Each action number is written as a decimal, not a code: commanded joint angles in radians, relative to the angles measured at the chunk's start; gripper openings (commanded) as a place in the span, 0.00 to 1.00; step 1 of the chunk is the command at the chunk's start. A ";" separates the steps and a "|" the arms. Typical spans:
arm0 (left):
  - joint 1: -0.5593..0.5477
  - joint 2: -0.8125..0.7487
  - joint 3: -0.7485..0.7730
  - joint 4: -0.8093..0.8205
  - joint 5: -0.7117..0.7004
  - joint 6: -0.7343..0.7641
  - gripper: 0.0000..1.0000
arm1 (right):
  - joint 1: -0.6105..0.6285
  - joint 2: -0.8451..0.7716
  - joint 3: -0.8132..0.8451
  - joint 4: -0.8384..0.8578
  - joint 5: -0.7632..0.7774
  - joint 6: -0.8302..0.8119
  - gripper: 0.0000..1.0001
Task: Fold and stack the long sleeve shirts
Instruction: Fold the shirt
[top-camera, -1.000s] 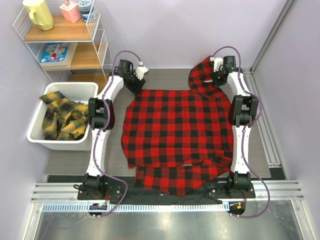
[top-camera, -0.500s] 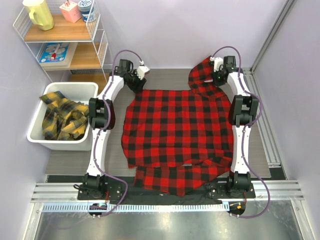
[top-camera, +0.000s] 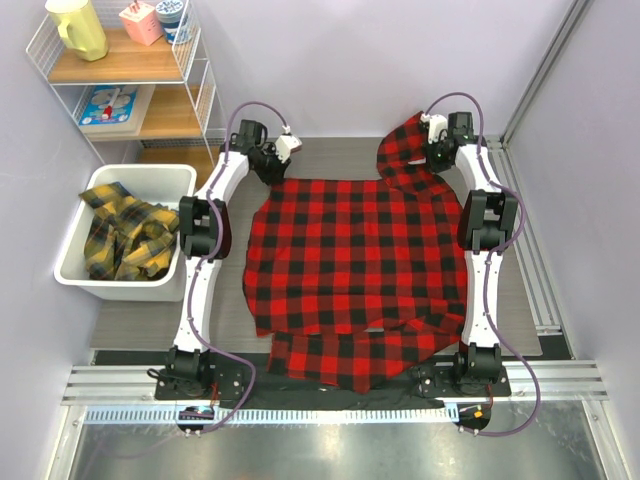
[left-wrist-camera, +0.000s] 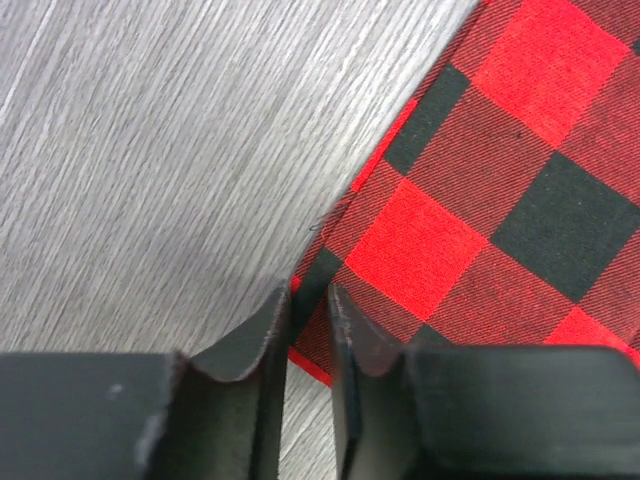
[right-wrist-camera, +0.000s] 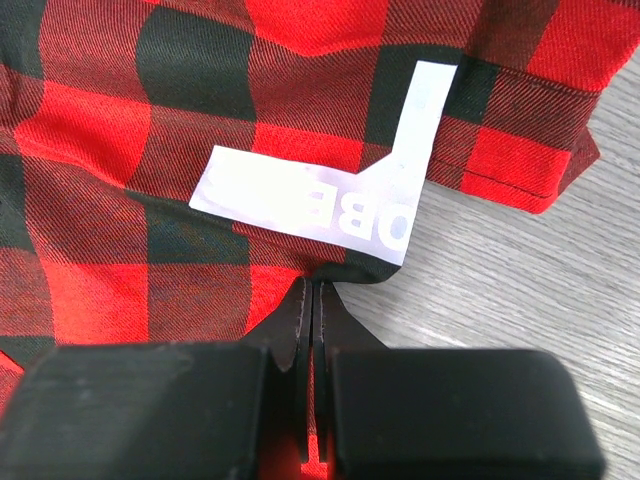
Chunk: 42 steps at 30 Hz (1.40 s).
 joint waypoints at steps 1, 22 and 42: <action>0.004 0.003 0.035 0.035 0.000 -0.026 0.17 | -0.004 -0.041 0.019 0.033 -0.008 0.012 0.01; 0.041 -0.233 -0.168 0.124 0.130 -0.020 0.00 | -0.053 -0.325 -0.158 0.046 -0.092 0.019 0.01; 0.064 -0.495 -0.450 -0.181 0.232 0.348 0.00 | -0.063 -0.730 -0.640 -0.059 -0.149 -0.074 0.01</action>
